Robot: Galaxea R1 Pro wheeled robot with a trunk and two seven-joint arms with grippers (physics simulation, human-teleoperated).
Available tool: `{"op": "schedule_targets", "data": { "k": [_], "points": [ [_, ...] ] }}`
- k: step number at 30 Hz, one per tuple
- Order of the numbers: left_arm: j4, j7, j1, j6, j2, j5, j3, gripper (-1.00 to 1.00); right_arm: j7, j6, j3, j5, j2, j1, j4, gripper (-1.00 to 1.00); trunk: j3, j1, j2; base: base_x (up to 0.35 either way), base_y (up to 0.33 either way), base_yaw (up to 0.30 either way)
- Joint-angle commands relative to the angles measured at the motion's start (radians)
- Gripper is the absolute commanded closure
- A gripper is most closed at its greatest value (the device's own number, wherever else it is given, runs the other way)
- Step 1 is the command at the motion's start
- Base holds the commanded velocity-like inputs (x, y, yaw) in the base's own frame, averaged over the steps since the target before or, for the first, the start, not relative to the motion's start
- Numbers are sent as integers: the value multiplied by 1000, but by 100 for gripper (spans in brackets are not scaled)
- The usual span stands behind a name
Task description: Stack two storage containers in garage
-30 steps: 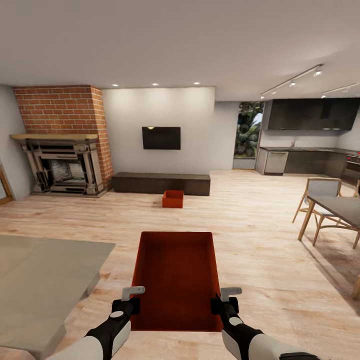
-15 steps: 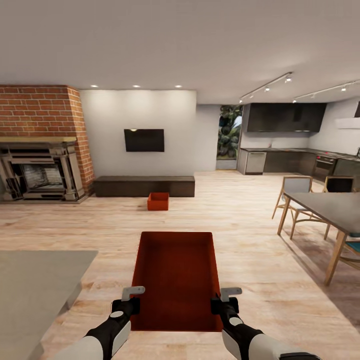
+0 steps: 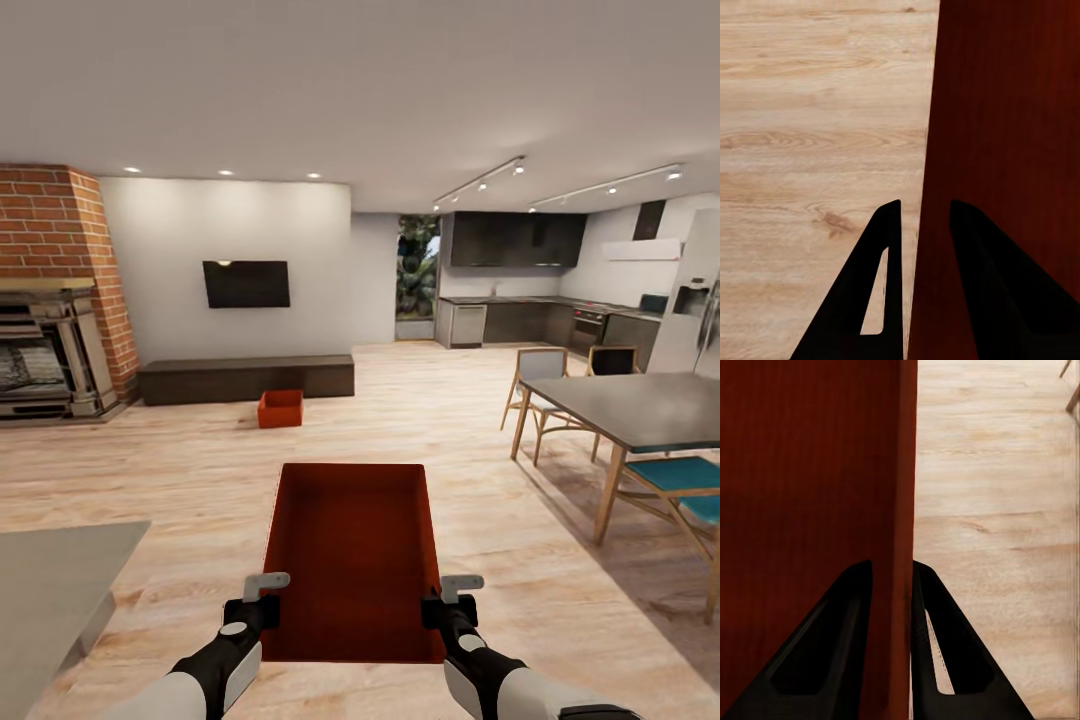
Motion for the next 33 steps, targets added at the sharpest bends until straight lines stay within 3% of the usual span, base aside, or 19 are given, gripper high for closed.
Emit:
{"op": "schedule_targets", "data": {
  "k": [1, 33],
  "points": [
    [4, 10, 0, -5, 0, 5, 19, 100, -4, 1, -41, 35, 1, -2, -3, 100, -1, 0, -1, 0, 0, -262],
    [7, 10, 0, -2, 2, 6, 19, 100, -3, 2, -42, 35, -1, -1, -3, 100, 3, 0, -1, 0, 0, -275]
  ]
}}
